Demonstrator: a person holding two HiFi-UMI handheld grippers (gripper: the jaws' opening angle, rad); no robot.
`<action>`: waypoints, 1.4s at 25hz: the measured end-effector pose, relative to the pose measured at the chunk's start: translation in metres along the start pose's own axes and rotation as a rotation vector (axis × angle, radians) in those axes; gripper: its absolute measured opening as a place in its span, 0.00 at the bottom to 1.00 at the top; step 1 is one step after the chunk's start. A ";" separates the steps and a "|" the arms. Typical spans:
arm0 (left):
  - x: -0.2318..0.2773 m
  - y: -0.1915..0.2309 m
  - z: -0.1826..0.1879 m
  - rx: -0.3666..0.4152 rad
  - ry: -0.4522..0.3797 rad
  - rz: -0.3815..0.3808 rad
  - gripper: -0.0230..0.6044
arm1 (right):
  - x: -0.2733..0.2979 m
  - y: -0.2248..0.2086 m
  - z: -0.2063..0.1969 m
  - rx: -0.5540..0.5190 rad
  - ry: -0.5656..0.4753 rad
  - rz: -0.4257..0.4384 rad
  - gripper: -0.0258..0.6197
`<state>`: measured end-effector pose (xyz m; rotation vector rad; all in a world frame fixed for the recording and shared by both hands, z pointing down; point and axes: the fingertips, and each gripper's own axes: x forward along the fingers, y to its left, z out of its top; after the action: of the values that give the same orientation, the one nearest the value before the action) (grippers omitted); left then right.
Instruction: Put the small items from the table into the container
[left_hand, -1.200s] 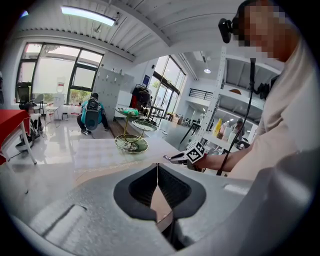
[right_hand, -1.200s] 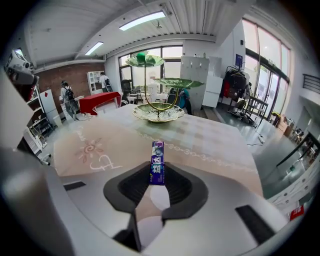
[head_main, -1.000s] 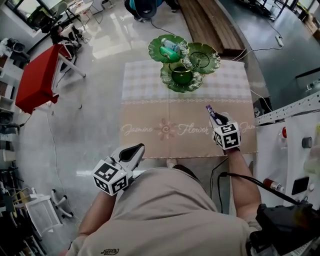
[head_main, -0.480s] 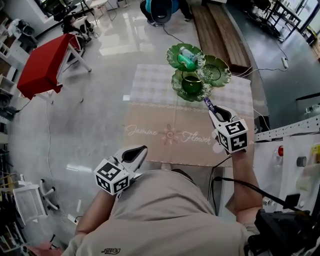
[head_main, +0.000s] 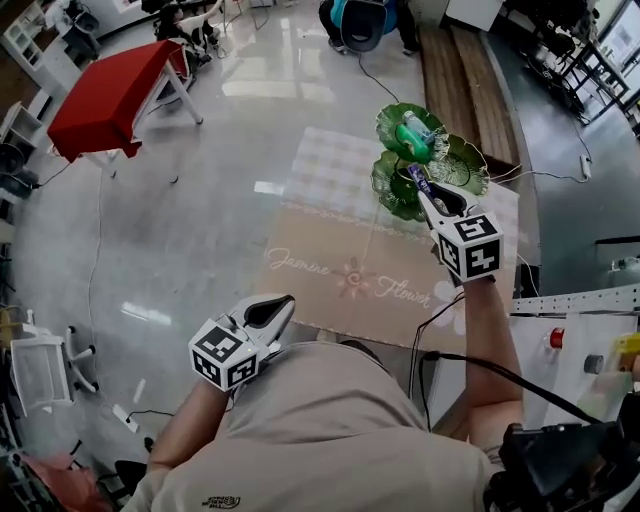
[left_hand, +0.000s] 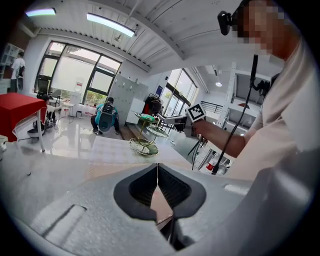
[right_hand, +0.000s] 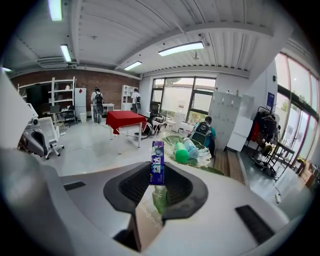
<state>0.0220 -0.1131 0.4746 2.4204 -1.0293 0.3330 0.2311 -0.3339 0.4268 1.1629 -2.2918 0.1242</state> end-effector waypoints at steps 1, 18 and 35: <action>-0.002 0.002 -0.001 -0.006 -0.002 0.008 0.05 | 0.006 -0.001 0.007 -0.009 -0.003 0.002 0.19; -0.037 0.032 -0.012 -0.091 -0.029 0.126 0.05 | 0.086 -0.022 0.032 -0.051 0.086 -0.009 0.19; -0.072 0.039 -0.019 -0.098 -0.034 0.156 0.05 | 0.088 -0.027 0.034 -0.014 0.081 -0.068 0.22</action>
<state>-0.0565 -0.0827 0.4747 2.2721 -1.2243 0.2874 0.1957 -0.4241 0.4394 1.2047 -2.1772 0.1270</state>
